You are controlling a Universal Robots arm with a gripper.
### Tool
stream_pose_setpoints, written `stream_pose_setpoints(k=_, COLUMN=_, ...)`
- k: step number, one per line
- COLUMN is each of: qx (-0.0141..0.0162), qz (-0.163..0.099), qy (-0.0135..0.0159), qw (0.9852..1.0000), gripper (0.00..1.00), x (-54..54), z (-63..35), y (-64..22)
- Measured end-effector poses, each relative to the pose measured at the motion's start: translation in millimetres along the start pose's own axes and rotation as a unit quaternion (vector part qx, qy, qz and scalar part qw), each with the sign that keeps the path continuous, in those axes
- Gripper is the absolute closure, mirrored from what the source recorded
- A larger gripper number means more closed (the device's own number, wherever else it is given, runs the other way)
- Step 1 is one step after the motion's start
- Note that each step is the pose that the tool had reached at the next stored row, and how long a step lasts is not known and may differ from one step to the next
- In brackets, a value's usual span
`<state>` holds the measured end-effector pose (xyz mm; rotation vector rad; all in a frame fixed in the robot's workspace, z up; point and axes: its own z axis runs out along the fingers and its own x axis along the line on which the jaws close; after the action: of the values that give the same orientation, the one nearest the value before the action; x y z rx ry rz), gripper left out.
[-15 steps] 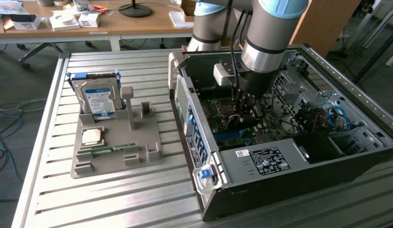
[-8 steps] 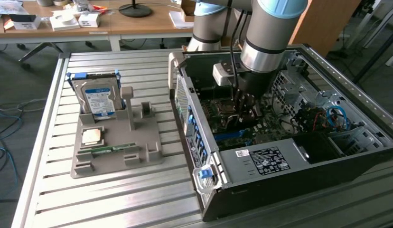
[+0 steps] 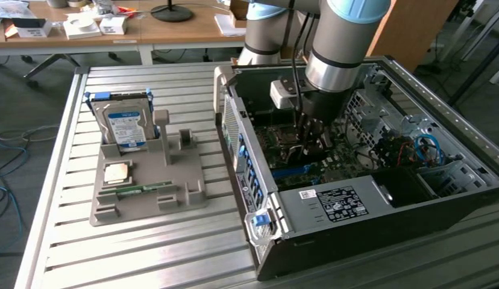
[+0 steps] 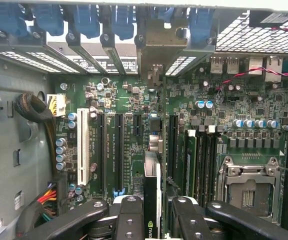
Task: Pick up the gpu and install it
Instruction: 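Insert the gpu into the slot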
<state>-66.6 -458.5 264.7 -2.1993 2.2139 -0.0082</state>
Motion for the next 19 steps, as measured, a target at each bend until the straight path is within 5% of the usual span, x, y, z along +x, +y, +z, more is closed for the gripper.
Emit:
stream_pose_setpoints(k=15, qx=0.0000, qz=0.000, qy=-0.0001, qw=1.0000, gripper=0.73, x=0.1, z=1.7, y=2.2)
stream_pose_setpoints(k=16, qx=0.0000, qz=0.000, qy=0.0000, qw=1.0000, gripper=0.73, x=0.2, z=17.7, y=2.5)
stream_pose_setpoints(k=19, qx=-0.0001, qz=0.000, qy=-0.0001, qw=1.0000, gripper=0.73, x=0.1, z=8.5, y=2.3)
